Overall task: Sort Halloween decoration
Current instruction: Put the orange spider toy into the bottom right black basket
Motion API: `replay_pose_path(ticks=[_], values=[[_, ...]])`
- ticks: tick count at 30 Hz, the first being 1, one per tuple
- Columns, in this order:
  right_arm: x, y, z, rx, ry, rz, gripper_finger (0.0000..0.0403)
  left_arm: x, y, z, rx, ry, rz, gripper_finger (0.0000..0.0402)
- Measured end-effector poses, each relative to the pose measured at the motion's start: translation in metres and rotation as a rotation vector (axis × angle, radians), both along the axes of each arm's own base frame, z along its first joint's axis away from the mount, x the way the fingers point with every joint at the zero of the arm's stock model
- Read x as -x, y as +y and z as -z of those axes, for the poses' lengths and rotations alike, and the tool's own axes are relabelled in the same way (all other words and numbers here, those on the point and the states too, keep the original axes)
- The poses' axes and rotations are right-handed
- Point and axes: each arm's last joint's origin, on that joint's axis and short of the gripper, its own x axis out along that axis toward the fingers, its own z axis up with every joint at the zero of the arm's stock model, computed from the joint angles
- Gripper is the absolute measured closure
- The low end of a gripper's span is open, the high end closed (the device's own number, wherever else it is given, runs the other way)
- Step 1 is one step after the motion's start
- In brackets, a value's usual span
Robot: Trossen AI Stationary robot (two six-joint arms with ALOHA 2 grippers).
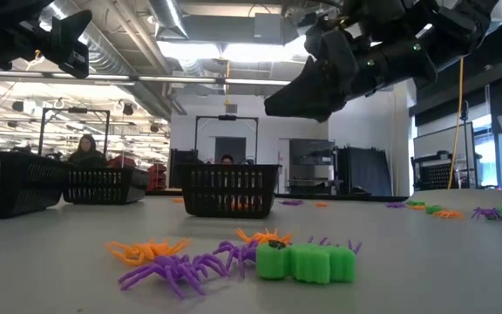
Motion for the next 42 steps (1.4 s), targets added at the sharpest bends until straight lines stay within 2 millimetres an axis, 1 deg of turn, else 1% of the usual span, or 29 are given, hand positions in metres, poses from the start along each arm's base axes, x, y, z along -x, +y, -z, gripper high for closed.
replay_pose_path(ticks=[3,5,8,12,19,26,31,34,37,42], values=[[0.0,0.001,0.001,-0.047,0.012,0.0,0.027,0.0,0.0,0.0,0.001,0.0,0.0,0.0223],[0.002,0.001,0.005,-0.072,0.052,-0.014,0.027,0.0,0.0,0.002,0.049,0.032,0.027,0.0223],[0.004,0.002,0.009,-0.075,0.104,-0.019,0.027,0.0,-0.002,0.003,0.063,0.052,0.079,0.0223],[0.004,0.001,0.009,-0.072,0.104,-0.015,0.027,0.0,-0.002,0.003,0.058,0.051,0.086,0.0223],[0.007,0.001,-0.002,-0.064,0.061,0.005,0.027,0.0,-0.002,0.003,0.056,0.051,0.087,0.0223],[0.006,0.001,-0.006,-0.067,0.027,0.005,0.027,0.0,-0.002,0.001,0.061,0.037,0.09,0.0223],[0.005,0.001,-0.008,-0.068,0.001,0.005,0.027,0.004,-0.002,-0.012,0.066,-0.105,0.097,0.0223],[0.005,0.001,-0.008,-0.068,0.005,0.005,0.027,0.008,-0.001,-0.021,0.055,-0.223,0.078,0.0223],[0.005,0.001,-0.008,-0.068,0.005,0.005,0.027,0.013,0.001,-0.031,0.025,-0.348,0.01,0.0223],[0.005,0.001,-0.008,-0.068,0.007,0.005,0.027,0.023,0.004,-0.043,-0.087,-0.54,-0.154,0.0223]])
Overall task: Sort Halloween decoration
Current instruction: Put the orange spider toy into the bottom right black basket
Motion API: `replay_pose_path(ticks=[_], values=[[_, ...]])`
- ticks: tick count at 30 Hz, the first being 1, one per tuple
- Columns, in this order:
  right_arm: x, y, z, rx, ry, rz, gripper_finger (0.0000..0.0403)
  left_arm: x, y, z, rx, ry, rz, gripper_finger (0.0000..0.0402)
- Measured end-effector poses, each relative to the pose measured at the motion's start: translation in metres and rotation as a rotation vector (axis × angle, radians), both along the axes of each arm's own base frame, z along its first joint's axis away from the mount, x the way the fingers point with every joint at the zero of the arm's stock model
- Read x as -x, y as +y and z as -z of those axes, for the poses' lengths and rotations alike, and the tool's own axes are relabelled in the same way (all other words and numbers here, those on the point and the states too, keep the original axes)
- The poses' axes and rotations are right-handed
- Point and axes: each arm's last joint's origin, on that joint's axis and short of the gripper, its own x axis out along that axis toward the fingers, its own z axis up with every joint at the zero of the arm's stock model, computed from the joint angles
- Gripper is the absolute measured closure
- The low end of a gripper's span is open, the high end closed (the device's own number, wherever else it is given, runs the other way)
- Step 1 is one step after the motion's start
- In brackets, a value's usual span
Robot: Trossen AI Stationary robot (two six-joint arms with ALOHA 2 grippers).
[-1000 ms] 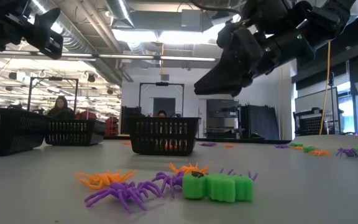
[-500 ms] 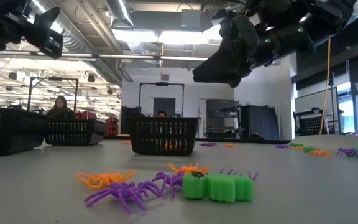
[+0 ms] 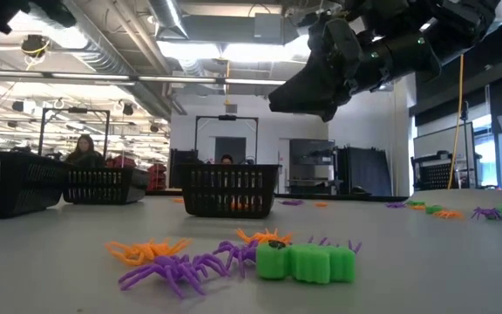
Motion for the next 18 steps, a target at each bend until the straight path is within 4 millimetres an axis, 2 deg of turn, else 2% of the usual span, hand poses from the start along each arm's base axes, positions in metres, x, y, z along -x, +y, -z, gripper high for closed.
replay_pose_path(ticks=[4,7,10,18], values=[[0.001,0.0,0.002,0.001,0.027,-0.001,0.027,0.0,0.0,0.001,-0.038,0.002,-0.016,0.0223],[0.002,0.0,0.006,0.002,0.065,0.0,0.027,-0.009,-0.002,0.012,-0.037,0.152,0.039,0.0223],[0.004,-0.001,0.009,0.01,0.098,0.018,0.027,-0.018,-0.002,0.021,-0.038,0.272,0.009,0.0223],[0.003,-0.001,0.018,-0.037,0.144,0.065,0.027,-0.023,0.0,0.015,0.019,0.229,-0.045,0.0223]])
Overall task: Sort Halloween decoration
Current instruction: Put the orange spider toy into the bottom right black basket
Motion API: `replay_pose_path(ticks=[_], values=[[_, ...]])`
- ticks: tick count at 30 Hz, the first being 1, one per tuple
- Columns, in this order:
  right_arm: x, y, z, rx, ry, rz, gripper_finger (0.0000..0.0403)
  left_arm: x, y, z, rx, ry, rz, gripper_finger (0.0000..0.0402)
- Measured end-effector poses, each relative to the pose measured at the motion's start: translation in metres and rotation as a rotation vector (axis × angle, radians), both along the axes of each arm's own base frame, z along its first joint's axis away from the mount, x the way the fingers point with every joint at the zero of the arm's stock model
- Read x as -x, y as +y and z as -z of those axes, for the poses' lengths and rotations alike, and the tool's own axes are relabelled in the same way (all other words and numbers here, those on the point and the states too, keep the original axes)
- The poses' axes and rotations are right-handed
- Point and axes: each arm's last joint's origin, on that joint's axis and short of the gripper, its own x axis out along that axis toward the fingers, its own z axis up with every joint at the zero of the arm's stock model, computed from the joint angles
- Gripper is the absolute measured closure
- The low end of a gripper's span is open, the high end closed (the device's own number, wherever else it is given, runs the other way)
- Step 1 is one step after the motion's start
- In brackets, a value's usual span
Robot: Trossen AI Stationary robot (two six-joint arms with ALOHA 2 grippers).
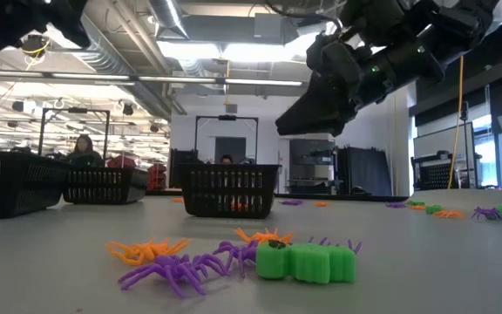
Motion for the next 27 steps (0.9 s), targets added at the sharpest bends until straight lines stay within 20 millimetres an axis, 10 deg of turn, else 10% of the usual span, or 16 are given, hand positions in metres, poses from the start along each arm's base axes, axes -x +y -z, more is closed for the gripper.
replay_pose_path(ticks=[10,27], values=[[-0.004,-0.001,0.009,-0.005,0.01,0.04,0.027,-0.016,0.017,0.009,0.311,0.223,-0.578,0.0223],[-0.012,-0.002,-0.007,0.149,-0.103,-0.001,0.027,-0.086,0.036,-0.035,0.368,0.665,-0.802,0.0223]])
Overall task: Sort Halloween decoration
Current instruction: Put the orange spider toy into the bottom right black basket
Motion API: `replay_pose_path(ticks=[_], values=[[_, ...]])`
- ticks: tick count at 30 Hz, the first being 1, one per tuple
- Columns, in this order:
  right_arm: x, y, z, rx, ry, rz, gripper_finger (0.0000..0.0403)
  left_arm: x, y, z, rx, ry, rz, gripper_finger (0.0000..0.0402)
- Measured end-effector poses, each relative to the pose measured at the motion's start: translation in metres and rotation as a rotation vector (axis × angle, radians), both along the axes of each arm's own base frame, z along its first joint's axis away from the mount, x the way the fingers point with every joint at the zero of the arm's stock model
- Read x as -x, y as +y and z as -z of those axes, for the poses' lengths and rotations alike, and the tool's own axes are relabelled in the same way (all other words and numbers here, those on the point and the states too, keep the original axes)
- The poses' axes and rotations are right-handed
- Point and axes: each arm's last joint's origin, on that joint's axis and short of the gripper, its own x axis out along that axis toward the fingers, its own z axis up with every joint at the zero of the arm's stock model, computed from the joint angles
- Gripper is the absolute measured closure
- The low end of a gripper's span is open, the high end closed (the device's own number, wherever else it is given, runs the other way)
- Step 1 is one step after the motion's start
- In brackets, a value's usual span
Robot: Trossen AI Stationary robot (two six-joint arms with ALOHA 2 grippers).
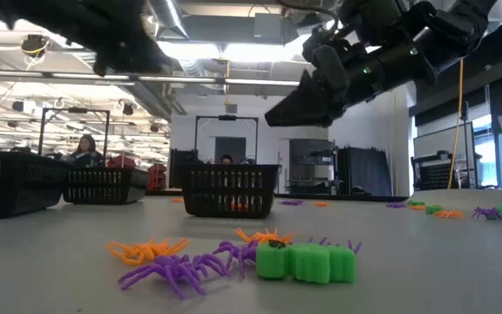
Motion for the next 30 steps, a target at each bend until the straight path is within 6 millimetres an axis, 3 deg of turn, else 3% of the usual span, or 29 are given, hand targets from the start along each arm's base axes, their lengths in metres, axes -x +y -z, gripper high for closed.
replay_pose_path(ticks=[5,11,19,24,30], values=[[-0.012,-0.003,-0.014,0.024,0.118,0.009,0.027,-0.028,0.025,0.012,0.112,0.094,-0.041,0.0223],[-0.017,-0.011,-0.026,0.089,0.237,0.103,0.027,-0.051,0.073,0.022,0.271,0.305,-0.074,0.0223],[-0.016,-0.023,-0.025,0.089,0.25,0.074,0.027,-0.069,0.121,0.062,0.532,0.469,-0.012,0.0223],[-0.016,-0.029,-0.025,0.074,0.247,0.072,0.027,-0.073,0.136,0.083,0.643,0.503,0.032,0.0223],[-0.016,-0.029,-0.025,0.074,0.25,0.07,0.027,-0.07,0.141,0.088,0.639,0.608,0.035,0.0223]])
